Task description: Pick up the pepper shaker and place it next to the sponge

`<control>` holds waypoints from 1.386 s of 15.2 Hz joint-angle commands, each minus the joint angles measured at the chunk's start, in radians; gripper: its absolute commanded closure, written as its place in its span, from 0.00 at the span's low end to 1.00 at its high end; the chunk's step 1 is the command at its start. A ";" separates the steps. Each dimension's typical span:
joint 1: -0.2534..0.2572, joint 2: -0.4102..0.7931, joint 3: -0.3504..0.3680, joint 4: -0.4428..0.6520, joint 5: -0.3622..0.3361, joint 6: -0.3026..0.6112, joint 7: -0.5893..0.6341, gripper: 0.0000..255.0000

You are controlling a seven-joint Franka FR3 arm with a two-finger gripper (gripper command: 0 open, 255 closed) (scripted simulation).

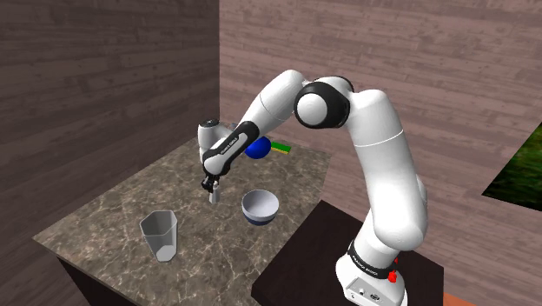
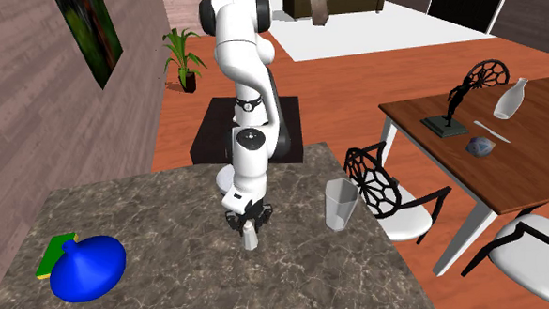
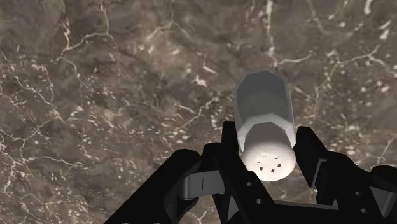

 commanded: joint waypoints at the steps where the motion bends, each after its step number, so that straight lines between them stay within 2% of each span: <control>1: 0.000 0.000 0.000 0.000 0.000 0.000 0.000 1.00; 6: 0.000 0.000 0.000 0.000 0.000 0.000 0.000 1.00; 21: -0.012 -0.149 0.019 -0.013 0.025 -0.136 -0.030 1.00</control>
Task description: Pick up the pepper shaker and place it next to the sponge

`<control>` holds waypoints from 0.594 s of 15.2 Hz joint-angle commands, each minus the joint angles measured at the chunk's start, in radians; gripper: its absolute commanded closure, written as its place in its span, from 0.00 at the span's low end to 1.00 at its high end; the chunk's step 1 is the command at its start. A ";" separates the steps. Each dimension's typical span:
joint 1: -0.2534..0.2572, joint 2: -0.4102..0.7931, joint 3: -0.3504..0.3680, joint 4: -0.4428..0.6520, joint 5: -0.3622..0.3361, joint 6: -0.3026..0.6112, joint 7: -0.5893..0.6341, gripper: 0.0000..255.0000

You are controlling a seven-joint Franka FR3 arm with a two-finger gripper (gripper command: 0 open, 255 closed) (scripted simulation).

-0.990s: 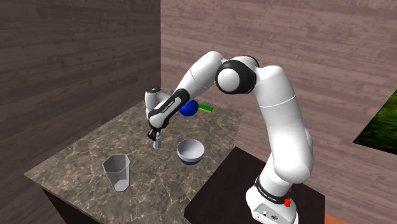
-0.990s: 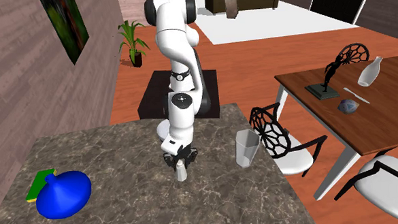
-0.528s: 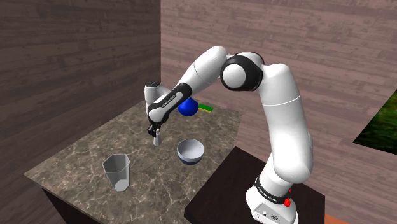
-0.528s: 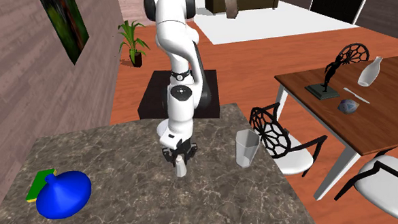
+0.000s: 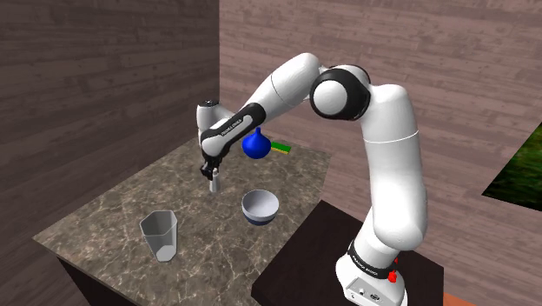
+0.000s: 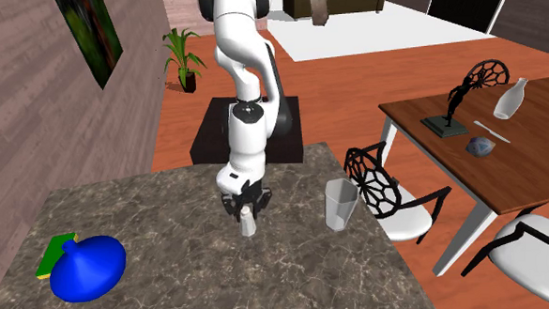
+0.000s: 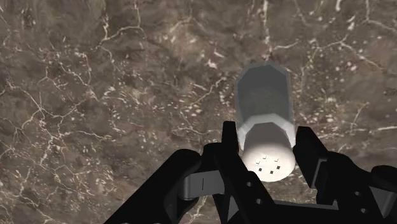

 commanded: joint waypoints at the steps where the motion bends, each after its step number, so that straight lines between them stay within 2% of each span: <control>1: -0.001 -0.020 0.002 0.001 0.004 -0.021 -0.004 1.00; 9: -0.005 -0.087 0.010 0.016 0.018 -0.102 -0.021 1.00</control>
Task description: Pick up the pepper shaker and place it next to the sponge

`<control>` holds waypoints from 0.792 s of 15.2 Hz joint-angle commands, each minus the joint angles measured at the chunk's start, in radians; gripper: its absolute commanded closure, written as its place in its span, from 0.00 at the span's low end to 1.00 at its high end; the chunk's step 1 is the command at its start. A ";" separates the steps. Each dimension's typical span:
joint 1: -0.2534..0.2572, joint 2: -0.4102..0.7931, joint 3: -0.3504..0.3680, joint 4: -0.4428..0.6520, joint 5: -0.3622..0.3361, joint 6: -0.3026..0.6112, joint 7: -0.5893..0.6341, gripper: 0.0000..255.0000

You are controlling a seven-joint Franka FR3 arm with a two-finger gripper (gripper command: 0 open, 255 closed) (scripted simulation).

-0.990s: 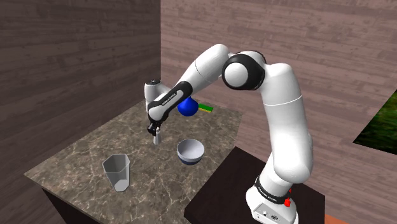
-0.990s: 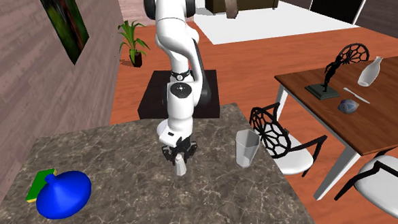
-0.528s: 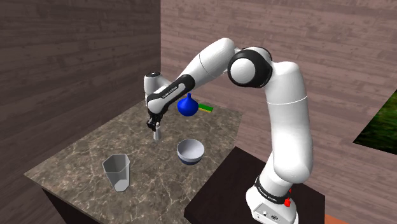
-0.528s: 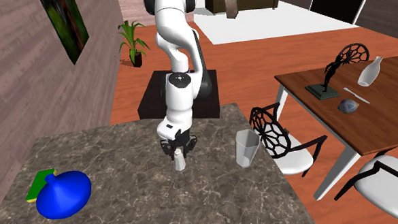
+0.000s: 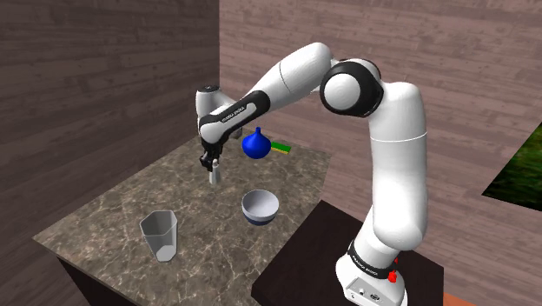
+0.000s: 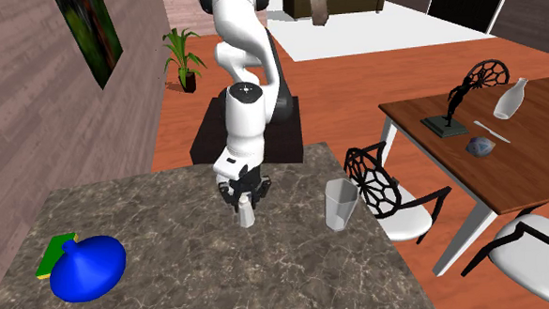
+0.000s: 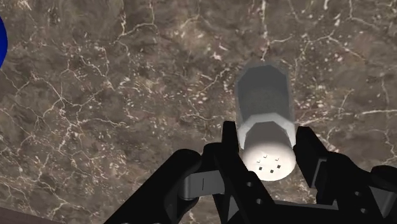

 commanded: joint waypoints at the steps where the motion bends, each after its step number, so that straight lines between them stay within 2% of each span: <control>1: -0.001 -0.018 0.002 0.005 0.004 -0.023 -0.004 1.00; 11: -0.003 -0.081 0.008 0.042 0.019 -0.123 -0.022 1.00; 12: -0.019 -0.089 0.002 0.030 0.022 -0.116 -0.044 1.00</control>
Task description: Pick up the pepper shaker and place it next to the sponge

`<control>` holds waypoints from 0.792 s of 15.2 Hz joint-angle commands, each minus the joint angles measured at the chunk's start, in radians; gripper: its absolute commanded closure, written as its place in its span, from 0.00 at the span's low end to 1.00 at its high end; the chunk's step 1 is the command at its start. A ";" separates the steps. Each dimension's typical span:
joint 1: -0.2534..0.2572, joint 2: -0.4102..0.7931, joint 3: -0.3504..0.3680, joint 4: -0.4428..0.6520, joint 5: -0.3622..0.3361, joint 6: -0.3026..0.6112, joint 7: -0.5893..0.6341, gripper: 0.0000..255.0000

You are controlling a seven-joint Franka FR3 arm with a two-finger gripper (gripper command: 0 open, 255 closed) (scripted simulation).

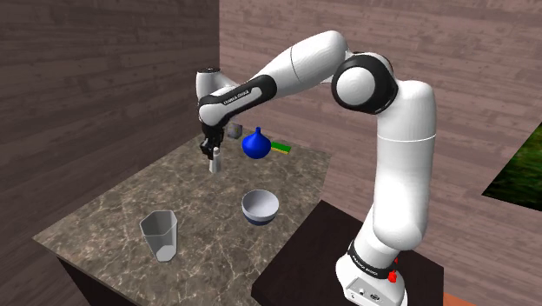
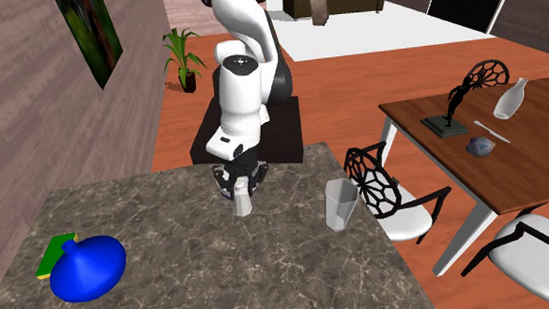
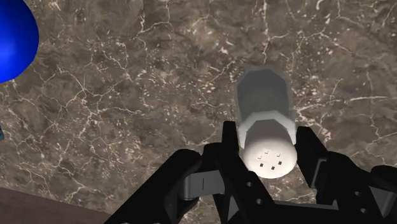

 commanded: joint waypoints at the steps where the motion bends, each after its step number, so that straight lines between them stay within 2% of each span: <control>1: -0.025 -0.016 -0.009 -0.017 0.007 0.005 -0.037 1.00; 12: -0.195 -0.042 -0.075 -0.059 0.056 0.046 -0.294 1.00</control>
